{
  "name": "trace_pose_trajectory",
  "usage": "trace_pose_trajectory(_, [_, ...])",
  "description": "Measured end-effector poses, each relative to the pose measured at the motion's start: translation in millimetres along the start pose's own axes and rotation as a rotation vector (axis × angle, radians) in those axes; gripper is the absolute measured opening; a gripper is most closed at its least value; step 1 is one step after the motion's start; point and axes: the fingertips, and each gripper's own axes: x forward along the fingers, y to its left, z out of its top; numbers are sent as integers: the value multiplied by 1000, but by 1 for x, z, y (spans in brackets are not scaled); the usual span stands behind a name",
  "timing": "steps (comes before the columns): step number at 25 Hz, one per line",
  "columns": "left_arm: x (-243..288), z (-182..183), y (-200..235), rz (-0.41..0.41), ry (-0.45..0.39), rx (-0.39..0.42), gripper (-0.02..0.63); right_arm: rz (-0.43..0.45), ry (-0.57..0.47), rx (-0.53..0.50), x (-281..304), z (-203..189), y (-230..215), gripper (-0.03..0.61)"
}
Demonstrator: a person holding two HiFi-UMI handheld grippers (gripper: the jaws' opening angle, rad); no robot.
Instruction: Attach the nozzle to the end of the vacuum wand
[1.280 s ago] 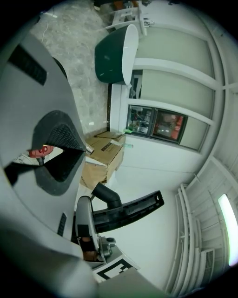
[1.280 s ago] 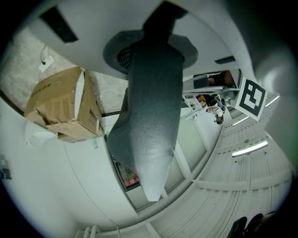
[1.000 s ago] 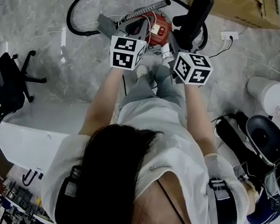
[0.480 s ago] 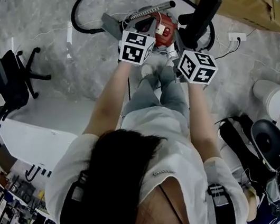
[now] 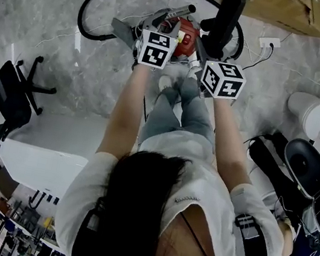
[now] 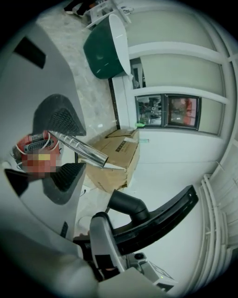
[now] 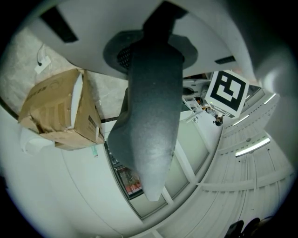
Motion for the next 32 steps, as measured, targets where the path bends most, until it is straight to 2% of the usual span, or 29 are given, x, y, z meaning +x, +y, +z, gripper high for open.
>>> trace_pose_trajectory(2, [9, -6, -3, -9, 39, 24, 208, -6, 5, 16, 0, 0, -5, 72])
trace_pose_trajectory(7, [30, -12, 5, -1, 64, 68, 224, 7, -1, 31, 10, 6, -10, 72])
trace_pose_trajectory(11, [48, -16, 11, 28, 83, 112, 270, 12, -6, 29, 12, 9, -14, 72])
trace_pose_trajectory(17, [66, -26, 0, -6, 119, 200, 275, 52, -3, 24, 15, 11, -16, 72])
trace_pose_trajectory(22, [80, -28, 0, -11, 96, 239, 275, 64, -6, 3, 20, 17, -21, 72])
trace_pose_trajectory(32, [97, -25, 1, -7, 52, 218, 273, 78, 22, -16, 36, 15, -29, 72])
